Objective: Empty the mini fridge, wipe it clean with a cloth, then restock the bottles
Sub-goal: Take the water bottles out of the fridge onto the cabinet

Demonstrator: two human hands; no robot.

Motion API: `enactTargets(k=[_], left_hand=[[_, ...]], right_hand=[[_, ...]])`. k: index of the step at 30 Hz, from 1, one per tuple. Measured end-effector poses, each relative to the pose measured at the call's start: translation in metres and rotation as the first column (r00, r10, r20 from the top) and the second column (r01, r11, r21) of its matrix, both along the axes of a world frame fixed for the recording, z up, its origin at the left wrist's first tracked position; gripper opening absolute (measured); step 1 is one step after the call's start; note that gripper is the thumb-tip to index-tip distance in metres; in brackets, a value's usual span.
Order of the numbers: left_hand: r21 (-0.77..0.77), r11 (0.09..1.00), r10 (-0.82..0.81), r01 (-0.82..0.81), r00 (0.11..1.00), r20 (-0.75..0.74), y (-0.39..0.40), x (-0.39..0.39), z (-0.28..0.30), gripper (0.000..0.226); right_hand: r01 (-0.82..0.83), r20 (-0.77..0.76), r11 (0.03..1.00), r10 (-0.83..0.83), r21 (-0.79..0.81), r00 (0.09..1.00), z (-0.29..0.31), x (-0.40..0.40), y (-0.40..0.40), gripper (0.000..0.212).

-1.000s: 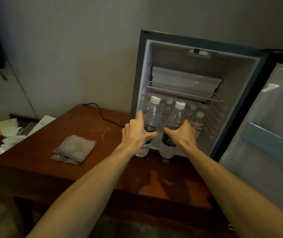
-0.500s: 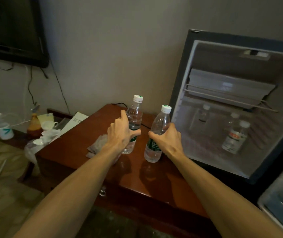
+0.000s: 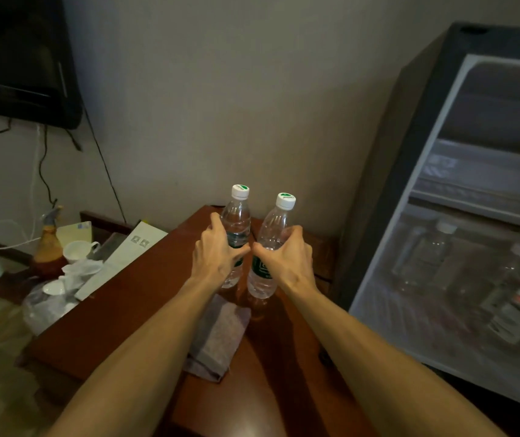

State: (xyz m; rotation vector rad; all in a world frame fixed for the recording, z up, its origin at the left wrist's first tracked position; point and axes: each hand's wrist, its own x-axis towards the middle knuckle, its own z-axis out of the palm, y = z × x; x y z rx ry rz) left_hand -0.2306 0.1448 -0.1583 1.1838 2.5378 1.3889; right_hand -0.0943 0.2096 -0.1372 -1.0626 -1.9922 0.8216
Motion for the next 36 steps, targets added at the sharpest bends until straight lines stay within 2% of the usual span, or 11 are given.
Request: enactTargets(k=[10, 23, 27, 31, 36], left_hand=[[0.042, 0.999, -0.011, 0.01, 1.0, 0.025, 0.008, -0.024, -0.016, 0.07], [0.049, 0.998, -0.049, 0.047, 0.997, 0.058, 0.009, -0.025, -0.023, 0.062], [-0.051, 0.997, -0.054, 0.061, 0.99, 0.129, 0.007, -0.022, -0.017, 0.067], [-0.233, 0.97, -0.011, 0.068, 0.971, 0.24, 0.003, -0.025, -0.01, 0.077], [-0.305, 0.952, 0.052, -0.012, 0.991, 0.125, -0.019, -0.011, -0.009, 0.081]], right_hand=[[0.071, 0.018, 0.997, -0.072, 0.02, 0.997, 0.0, -0.048, 0.031, 0.056], [0.048, 0.043, 0.996, -0.045, -0.07, 0.998, -0.017, -0.062, 0.037, 0.059], [0.049, 0.066, 0.987, -0.039, -0.154, 0.997, -0.008, -0.057, 0.033, 0.058], [0.066, 0.2, 0.969, -0.018, -0.238, 0.98, 0.003, -0.051, 0.024, 0.077], [0.034, 0.288, 0.964, 0.045, -0.262, 0.957, 0.018, -0.027, -0.003, 0.077]])
